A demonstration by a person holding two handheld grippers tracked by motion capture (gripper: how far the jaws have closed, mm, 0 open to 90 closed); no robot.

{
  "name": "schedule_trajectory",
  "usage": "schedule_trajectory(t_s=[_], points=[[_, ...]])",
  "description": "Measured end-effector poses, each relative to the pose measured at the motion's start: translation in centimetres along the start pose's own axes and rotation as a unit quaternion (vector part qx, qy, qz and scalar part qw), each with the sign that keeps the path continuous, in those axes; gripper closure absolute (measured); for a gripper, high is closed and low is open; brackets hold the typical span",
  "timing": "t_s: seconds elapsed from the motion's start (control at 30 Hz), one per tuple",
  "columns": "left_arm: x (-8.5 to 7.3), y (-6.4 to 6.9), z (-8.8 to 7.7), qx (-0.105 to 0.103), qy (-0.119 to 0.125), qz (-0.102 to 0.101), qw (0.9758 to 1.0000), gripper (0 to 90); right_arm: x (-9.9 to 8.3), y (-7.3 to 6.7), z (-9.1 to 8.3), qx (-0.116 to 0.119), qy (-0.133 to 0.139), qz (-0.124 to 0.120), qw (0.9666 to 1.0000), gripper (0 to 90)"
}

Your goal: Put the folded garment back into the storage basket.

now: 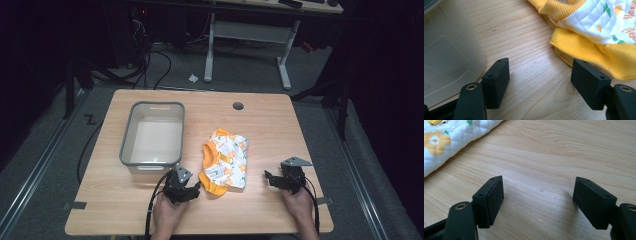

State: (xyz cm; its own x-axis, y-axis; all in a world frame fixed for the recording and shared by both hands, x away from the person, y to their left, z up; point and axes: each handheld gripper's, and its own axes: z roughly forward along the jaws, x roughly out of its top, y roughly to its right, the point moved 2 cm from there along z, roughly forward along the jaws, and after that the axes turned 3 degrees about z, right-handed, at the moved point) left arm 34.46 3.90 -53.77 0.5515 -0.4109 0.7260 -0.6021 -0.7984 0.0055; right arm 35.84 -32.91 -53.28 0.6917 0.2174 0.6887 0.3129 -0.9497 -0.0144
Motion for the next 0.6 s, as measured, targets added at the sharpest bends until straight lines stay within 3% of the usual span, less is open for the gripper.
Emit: schedule_trajectory(t_s=[0.6], points=[[0.02, 0.04, 0.03, -0.004, -0.001, 0.001, 1.0, 29.1, 0.0, 0.05, 0.0, 0.005, 0.0, 0.0, 1.0, 26.5]])
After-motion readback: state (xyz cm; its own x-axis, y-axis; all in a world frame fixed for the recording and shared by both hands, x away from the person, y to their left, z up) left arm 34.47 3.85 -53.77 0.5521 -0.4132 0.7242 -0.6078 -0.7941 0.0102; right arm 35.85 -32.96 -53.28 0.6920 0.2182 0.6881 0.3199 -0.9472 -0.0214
